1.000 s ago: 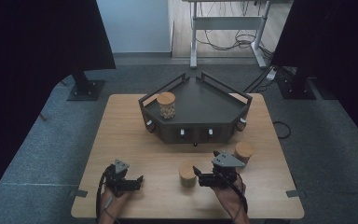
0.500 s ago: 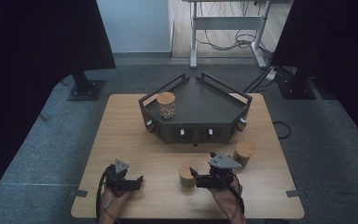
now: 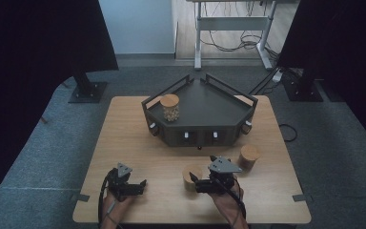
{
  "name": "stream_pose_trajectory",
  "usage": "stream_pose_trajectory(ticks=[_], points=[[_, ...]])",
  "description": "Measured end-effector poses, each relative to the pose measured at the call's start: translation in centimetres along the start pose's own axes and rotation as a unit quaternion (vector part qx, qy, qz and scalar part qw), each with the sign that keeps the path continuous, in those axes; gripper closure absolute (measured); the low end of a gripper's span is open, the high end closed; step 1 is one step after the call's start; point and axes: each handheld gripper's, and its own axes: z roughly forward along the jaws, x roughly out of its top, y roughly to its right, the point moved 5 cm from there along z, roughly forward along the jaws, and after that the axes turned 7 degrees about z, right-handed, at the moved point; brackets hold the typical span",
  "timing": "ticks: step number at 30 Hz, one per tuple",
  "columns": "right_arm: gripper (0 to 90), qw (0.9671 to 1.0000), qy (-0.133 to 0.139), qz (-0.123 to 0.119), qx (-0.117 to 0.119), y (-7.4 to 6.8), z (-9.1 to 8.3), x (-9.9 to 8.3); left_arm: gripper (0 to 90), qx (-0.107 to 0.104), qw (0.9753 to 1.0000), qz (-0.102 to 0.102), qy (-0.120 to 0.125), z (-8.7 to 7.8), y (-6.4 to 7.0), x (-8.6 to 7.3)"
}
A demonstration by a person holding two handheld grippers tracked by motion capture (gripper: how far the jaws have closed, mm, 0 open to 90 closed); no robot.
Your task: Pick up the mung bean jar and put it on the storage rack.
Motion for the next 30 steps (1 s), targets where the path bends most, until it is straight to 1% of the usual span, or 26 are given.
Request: stream_pose_trajectory(ticks=[19, 30], points=[[4.6, 0.9999, -0.002, -0.007, 0.013, -1.3, 1.1, -0.7, 1.2, 0.0, 1.0, 0.001, 0.0, 0.0, 0.0, 0.0], [4.9, 0.9997, -0.011, -0.013, 0.017, -1.9, 1.9, -1.5, 1.2, -0.001, 1.0, 0.001, 0.0, 0.0, 0.0, 0.0]])
